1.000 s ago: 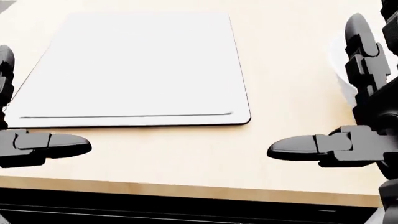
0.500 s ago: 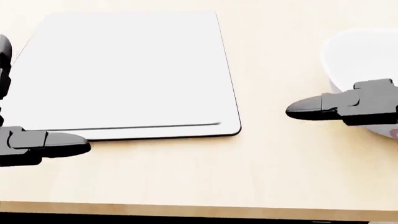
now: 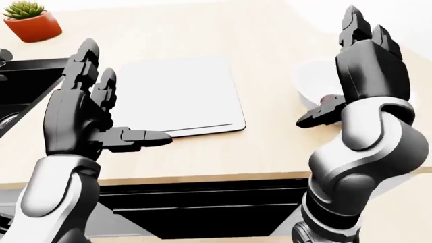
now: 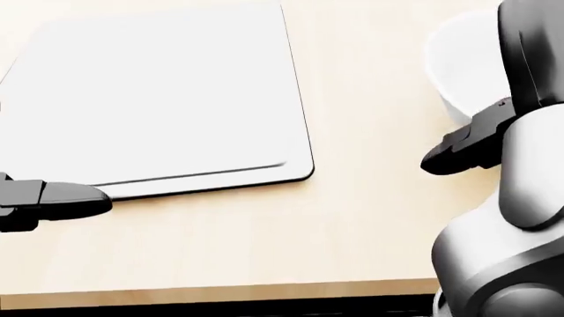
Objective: Pick up the bowl with donut and place it on the tray. Pick up the cupcake and place it on the tray.
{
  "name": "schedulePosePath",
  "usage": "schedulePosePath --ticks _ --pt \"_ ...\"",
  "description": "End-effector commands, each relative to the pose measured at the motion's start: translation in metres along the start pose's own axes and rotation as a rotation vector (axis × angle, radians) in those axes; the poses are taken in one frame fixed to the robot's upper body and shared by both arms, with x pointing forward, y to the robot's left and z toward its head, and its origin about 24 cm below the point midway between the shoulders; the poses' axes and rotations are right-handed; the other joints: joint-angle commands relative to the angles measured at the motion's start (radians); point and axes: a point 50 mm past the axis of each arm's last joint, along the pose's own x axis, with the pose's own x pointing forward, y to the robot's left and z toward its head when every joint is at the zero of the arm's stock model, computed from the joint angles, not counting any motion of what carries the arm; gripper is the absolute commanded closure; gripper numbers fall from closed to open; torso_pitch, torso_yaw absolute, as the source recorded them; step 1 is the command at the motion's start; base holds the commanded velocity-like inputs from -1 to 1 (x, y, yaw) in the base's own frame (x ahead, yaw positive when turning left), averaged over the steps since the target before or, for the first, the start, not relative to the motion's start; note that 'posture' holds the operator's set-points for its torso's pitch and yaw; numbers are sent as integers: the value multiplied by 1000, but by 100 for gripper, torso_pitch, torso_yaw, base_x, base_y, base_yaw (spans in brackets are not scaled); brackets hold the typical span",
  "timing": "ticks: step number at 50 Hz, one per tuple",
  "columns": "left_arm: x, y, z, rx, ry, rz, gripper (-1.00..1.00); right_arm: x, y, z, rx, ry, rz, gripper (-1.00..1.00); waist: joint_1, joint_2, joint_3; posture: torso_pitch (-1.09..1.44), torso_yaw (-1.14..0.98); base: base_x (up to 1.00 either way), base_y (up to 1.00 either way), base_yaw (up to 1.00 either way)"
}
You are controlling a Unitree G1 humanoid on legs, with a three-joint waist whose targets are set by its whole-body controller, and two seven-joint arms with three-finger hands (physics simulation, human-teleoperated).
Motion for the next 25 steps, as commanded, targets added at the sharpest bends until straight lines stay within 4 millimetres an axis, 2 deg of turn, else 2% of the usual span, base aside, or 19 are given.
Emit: schedulePosePath --ticks 1,10,25 --pt "-1 1 10 8 -64 12 -100 -3 -11 6 -16 -34 -77 -100 0 -3 -26 0 0 0 0 0" --pt "-2 4 12 8 -70 14 -100 12 14 5 -103 -21 -35 -100 -9 -1 -28 0 0 0 0 0" --pt "0 3 8 9 -65 13 -100 35 58 -14 -157 36 23 -100 -1 -13 -33 0 0 0 0 0"
